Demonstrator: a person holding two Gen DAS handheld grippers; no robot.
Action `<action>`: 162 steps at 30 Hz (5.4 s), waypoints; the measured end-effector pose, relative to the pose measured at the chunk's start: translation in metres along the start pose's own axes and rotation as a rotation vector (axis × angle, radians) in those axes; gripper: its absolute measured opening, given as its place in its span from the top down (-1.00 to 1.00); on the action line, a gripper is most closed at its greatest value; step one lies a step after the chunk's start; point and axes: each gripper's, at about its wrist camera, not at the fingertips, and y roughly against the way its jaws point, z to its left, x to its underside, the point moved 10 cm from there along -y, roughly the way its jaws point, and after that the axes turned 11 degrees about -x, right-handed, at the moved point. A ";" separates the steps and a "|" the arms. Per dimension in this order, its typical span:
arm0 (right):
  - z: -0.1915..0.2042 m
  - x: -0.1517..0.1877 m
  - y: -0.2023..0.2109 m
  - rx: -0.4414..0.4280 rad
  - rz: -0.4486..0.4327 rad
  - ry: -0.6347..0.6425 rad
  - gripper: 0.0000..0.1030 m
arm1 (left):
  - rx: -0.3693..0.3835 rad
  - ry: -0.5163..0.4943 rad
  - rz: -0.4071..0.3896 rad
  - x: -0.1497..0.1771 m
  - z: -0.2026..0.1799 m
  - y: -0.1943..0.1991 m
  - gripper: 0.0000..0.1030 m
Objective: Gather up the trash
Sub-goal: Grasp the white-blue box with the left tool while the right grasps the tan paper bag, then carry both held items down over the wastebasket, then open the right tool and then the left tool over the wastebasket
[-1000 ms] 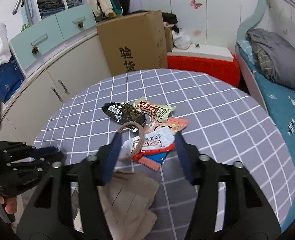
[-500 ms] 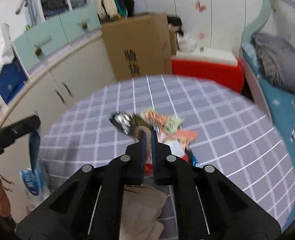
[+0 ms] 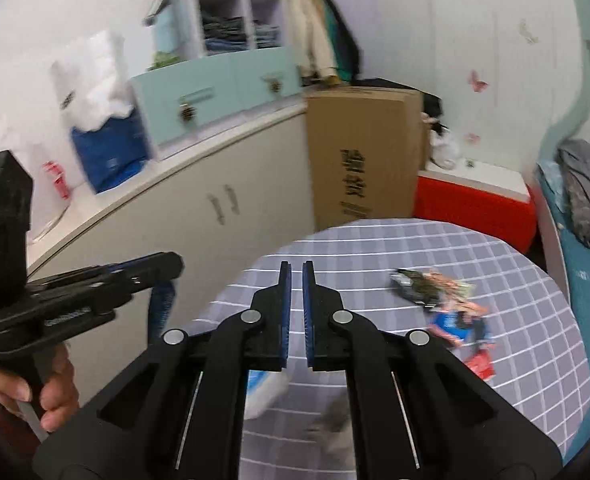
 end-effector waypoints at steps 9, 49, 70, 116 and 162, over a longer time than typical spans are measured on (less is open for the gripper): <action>0.009 0.005 -0.013 0.070 0.040 0.001 0.88 | -0.065 0.067 0.013 0.011 0.060 0.021 0.65; -0.097 0.099 -0.086 0.237 0.495 0.066 0.00 | -0.006 -0.017 0.164 0.036 -0.014 -0.060 0.65; -0.104 0.068 -0.052 0.304 0.391 0.090 0.93 | 0.008 -0.013 0.146 0.034 -0.021 -0.046 0.64; 0.259 0.204 -0.275 -0.329 0.430 -0.115 0.92 | -0.353 0.501 0.217 0.188 0.372 -0.025 0.65; 0.186 0.268 -0.317 -0.126 0.522 -0.145 -0.02 | -0.359 0.469 0.359 0.222 0.365 -0.111 -0.20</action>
